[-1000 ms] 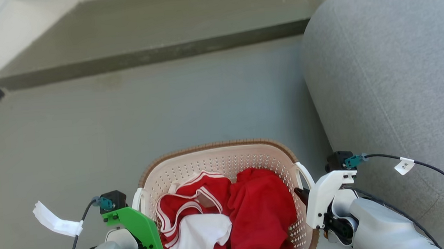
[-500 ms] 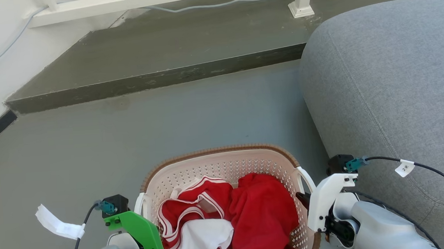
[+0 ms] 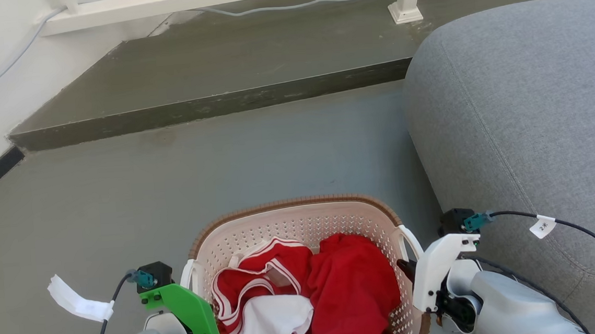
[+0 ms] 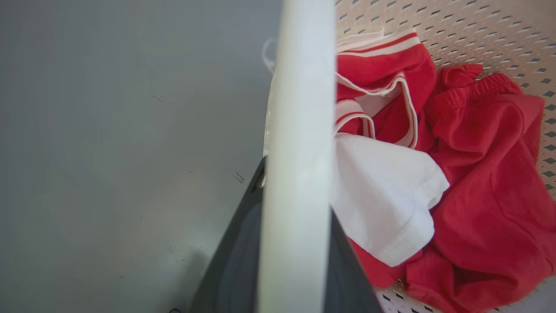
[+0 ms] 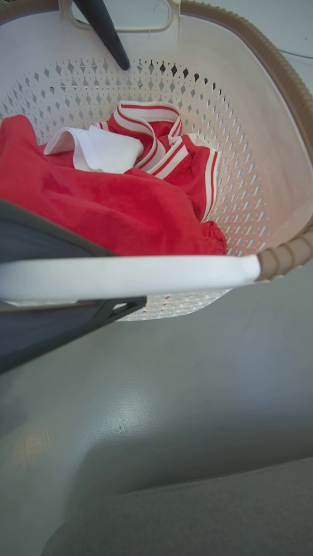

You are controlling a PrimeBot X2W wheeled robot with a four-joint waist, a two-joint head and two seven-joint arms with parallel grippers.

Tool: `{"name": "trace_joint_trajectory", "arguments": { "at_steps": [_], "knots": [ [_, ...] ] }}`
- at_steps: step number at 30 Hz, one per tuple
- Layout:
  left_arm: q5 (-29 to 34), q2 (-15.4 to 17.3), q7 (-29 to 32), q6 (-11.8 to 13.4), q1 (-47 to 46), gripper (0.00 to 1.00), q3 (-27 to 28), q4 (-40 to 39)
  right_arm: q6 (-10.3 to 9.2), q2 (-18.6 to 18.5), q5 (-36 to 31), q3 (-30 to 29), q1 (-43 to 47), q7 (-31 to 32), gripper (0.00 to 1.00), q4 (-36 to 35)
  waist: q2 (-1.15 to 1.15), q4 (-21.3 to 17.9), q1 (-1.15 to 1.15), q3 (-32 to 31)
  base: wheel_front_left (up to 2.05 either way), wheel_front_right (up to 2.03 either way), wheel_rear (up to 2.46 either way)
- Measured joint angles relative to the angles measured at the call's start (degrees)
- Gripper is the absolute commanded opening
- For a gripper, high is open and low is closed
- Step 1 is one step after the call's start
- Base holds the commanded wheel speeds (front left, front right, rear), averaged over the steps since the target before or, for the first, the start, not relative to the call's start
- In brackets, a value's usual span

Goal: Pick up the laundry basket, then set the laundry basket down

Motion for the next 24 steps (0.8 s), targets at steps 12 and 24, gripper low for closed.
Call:
{"name": "trace_joint_trajectory", "arguments": {
  "at_steps": [12,24],
  "knots": [
    [-0.7,0.0,-0.8,0.5,0.0,0.0,-1.1,-0.2,0.0,0.0,0.4,0.4,-0.1,-0.1,0.0,0.5,0.0,-0.1,0.0,1.1,0.0,0.0,0.0],
    [-0.7,-0.1,-4.5,1.1,-2.5,0.0,-1.1,-1.0,0.03,-0.8,0.5,0.3,-2.9,-2.7,0.0,-0.1,0.0,-0.1,0.0,5.8,0.0,0.0,0.0]
  ]
}}
